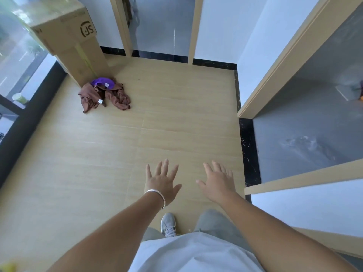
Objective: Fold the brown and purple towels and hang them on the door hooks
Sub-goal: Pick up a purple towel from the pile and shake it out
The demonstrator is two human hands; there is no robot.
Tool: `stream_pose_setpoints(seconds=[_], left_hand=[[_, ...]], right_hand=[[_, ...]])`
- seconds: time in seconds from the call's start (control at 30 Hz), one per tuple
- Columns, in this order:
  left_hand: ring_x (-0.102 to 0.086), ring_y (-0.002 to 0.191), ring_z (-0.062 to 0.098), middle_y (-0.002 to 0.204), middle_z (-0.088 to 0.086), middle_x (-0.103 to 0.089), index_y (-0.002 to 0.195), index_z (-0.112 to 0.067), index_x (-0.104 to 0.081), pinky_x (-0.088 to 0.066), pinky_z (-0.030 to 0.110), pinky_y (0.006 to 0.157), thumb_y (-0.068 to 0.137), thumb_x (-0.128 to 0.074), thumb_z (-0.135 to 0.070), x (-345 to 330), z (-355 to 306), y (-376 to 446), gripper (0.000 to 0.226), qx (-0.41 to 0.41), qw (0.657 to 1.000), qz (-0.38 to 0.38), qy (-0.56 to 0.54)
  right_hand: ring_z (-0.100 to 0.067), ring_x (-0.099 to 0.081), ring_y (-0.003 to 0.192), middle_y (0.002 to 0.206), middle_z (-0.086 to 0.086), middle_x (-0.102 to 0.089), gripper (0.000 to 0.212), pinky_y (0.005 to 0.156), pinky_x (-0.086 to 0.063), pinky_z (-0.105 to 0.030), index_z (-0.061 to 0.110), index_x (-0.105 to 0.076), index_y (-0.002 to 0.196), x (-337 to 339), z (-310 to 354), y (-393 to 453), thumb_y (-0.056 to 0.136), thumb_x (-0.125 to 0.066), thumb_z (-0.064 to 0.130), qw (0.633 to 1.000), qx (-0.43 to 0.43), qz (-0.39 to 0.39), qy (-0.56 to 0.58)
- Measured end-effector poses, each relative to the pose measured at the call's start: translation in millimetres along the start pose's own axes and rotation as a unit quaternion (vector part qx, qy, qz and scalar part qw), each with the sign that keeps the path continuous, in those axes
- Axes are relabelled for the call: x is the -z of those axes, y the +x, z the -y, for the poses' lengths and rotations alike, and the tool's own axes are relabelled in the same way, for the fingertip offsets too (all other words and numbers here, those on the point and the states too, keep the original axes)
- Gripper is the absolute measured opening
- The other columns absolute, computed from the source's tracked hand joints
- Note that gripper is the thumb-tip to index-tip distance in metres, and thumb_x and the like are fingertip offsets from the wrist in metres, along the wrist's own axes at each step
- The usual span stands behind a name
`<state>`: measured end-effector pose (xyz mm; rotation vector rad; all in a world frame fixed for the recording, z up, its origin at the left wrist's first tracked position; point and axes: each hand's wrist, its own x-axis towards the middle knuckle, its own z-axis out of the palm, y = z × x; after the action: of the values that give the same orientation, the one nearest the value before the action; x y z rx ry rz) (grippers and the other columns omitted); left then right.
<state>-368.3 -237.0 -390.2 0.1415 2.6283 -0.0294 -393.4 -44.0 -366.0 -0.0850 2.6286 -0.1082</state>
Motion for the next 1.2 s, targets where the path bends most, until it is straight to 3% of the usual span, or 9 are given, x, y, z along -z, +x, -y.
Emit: stream_pose_setpoints(seconds=[0.2, 0.37, 0.8, 0.97, 1.2], left_hand=[[0.004, 0.149, 0.023, 0.162, 0.004, 0.008, 0.152, -0.032, 0.01, 0.001, 0.061, 0.115, 0.096, -0.019, -0.062, 27, 1, 62, 0.069, -0.013, 0.999, 0.029, -0.004], [-0.005, 0.149, 0.021, 0.162, 0.003, -0.004, 0.154, -0.029, 0.002, -0.001, 0.057, 0.117, 0.098, -0.025, -0.056, 58, -8, 137, 0.067, -0.012, 0.999, 0.046, -0.006], [-0.024, 0.145, 0.02, 0.159, 0.001, -0.021, 0.153, -0.027, -0.01, -0.011, 0.052, 0.118, 0.099, -0.026, -0.054, 194, -43, 337, 0.062, 0.05, 0.997, 0.049, -0.014], [-0.032, 0.14, 0.02, 0.153, -0.002, -0.03, 0.151, -0.028, -0.016, -0.014, 0.051, 0.117, 0.099, -0.029, -0.052, 238, -60, 405, 0.059, 0.028, 0.999, 0.027, -0.019], [-0.042, 0.132, 0.021, 0.145, -0.001, -0.042, 0.146, -0.028, -0.024, -0.017, 0.052, 0.114, 0.098, -0.03, -0.053, 277, -52, 511, 0.056, 0.021, 0.997, 0.07, 0.006]], right_hand=[[-0.023, -0.016, 0.145, 0.159, -0.005, -0.019, 0.068, 0.115, -0.015, -0.048, 0.027, -0.023, 0.151, 24, 6, 58, 0.092, -0.042, 0.053, 1.0, 0.002, 0.02, 0.019], [-0.022, -0.035, 0.132, 0.14, 0.0, -0.042, 0.05, 0.104, -0.03, -0.04, 0.028, -0.041, 0.136, 49, -29, 130, 0.09, -0.045, 0.047, 1.0, 0.001, 0.025, 0.015], [-0.024, -0.042, 0.128, 0.135, -0.004, -0.047, 0.048, 0.103, -0.032, -0.04, 0.023, -0.043, 0.136, 178, -143, 341, 0.092, -0.045, 0.044, 0.998, 0.014, 0.061, 0.016], [-0.025, -0.045, 0.126, 0.133, -0.006, -0.048, 0.047, 0.101, -0.037, -0.037, 0.019, -0.044, 0.136, 223, -159, 401, 0.095, -0.044, 0.042, 0.998, 0.006, 0.055, 0.027], [-0.025, -0.041, 0.13, 0.141, -0.005, -0.042, 0.05, 0.105, -0.037, -0.04, 0.02, -0.041, 0.14, 265, -168, 488, 0.096, -0.043, 0.041, 0.995, -0.004, 0.084, 0.052]])
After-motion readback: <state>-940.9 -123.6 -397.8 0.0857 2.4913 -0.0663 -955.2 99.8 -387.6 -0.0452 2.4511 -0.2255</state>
